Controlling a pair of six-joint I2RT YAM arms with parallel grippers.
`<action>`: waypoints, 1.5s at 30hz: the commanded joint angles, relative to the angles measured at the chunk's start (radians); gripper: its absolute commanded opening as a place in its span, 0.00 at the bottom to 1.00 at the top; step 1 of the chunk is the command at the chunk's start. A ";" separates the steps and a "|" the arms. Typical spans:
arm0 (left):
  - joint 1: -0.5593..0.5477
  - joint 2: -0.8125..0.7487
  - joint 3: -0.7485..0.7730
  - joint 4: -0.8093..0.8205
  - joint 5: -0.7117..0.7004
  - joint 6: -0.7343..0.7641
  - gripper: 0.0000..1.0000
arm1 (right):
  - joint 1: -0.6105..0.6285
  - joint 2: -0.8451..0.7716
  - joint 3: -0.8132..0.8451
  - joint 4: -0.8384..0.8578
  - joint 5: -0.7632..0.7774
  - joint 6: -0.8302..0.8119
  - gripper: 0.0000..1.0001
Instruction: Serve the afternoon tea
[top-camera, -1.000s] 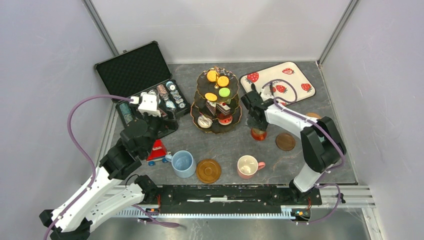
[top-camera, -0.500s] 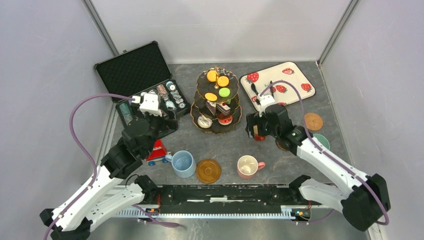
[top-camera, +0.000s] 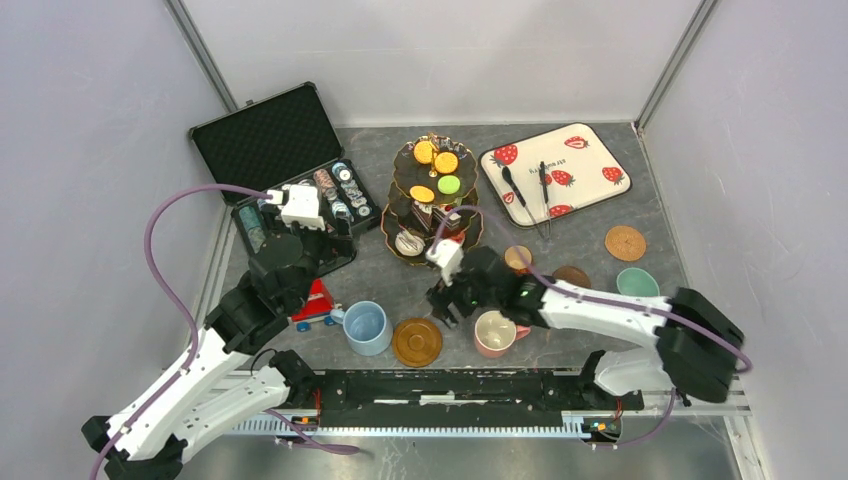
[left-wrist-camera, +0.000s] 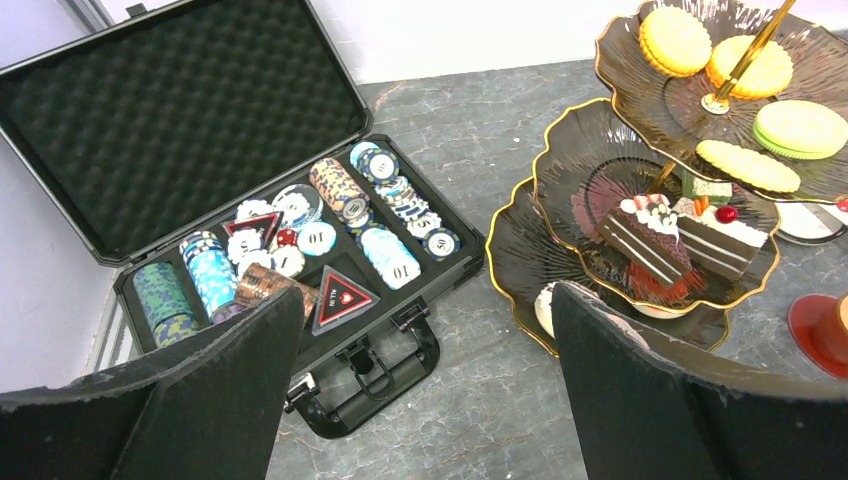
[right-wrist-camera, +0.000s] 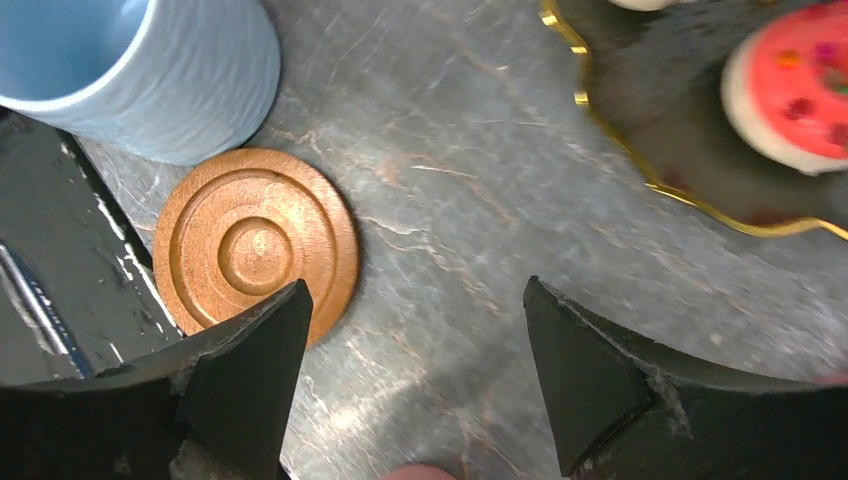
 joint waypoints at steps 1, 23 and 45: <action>0.010 0.005 -0.004 0.029 -0.033 -0.034 0.99 | 0.136 0.144 0.096 -0.002 0.180 -0.043 0.84; 0.020 0.006 -0.005 0.031 -0.021 -0.036 0.99 | 0.266 0.401 0.182 -0.073 0.636 0.111 0.61; 0.027 -0.016 -0.005 0.031 -0.030 -0.039 0.99 | 0.243 0.392 0.228 0.167 0.604 0.006 0.75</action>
